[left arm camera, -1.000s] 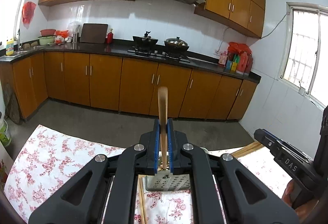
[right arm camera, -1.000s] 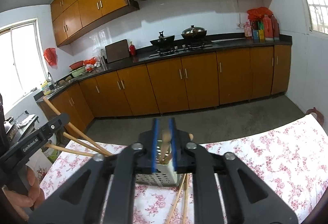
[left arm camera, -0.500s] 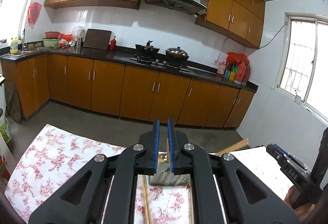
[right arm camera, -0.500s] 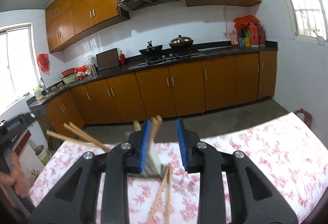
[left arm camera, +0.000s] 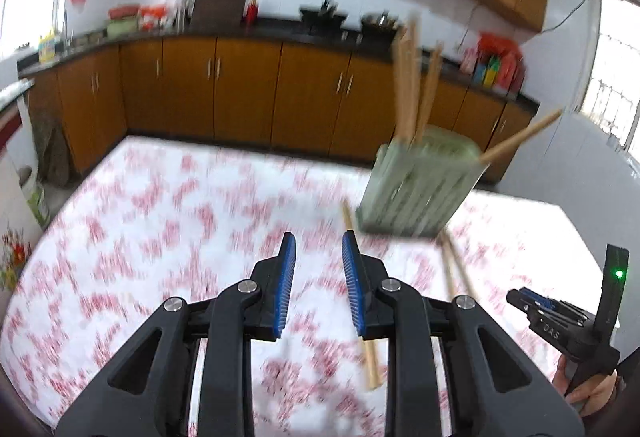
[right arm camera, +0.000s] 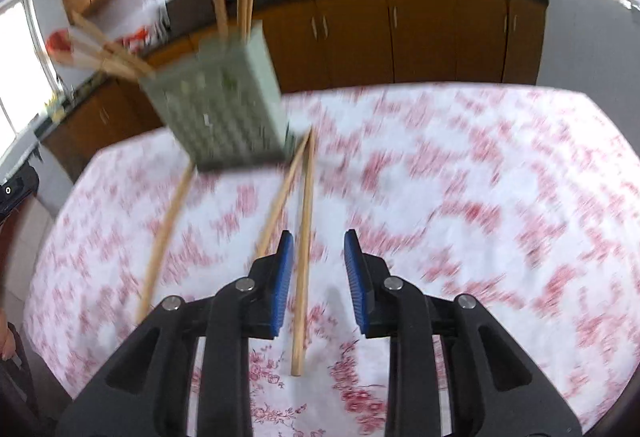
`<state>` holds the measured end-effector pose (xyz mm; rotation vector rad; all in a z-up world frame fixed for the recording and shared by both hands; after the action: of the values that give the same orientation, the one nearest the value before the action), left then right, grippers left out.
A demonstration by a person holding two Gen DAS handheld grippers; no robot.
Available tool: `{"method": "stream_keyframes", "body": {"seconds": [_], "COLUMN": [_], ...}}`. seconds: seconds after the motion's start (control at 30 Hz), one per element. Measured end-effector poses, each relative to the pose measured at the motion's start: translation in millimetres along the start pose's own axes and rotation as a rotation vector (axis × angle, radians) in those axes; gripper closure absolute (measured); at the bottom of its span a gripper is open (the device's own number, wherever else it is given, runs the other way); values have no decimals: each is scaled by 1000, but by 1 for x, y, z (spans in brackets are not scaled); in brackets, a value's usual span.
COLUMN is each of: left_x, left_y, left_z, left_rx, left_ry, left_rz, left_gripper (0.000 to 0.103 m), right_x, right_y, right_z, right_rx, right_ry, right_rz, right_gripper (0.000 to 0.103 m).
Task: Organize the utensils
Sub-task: 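Lower the left tool onto a chopstick and close it while the right tool grasps another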
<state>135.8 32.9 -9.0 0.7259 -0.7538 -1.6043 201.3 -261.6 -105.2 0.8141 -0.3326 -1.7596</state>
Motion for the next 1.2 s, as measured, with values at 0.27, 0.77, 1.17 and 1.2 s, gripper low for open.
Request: {"method": "stream_keyframes", "body": {"seconds": [0.27,0.77,1.17,1.2], "left_x": [-1,33,47,47], "left_y": [-33,-54,-57,-57], "left_z": [-35,-85,-101,-102], "left_rx": [-112,-222,-260,-261], "left_ry": [-55,-177,-158,-154], "left_rz": [3,-4,-53,-60], "left_gripper": [77,77,77,77], "right_x": [-7,54,49,49], "right_y": [-15,7,7,8], "right_z": [-36,-20,-25,-25], "right_rx": [-67,24,43,43], "right_ry": [-55,-184,-203,-201], "right_rz": [47,-94,-43,-45], "right_gripper": [82,95,95,95]}}
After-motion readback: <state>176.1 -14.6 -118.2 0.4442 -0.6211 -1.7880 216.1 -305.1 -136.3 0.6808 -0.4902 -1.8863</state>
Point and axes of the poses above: each gripper's, at about its wrist camera, not at the fingertips, and z roughly against the way its jaws point, x to its right, y to its top, the point moved 2 cm from there along -z, roughly the way its jaws point, and after that the axes turned 15 degrees about -z, right-handed, at the moved point
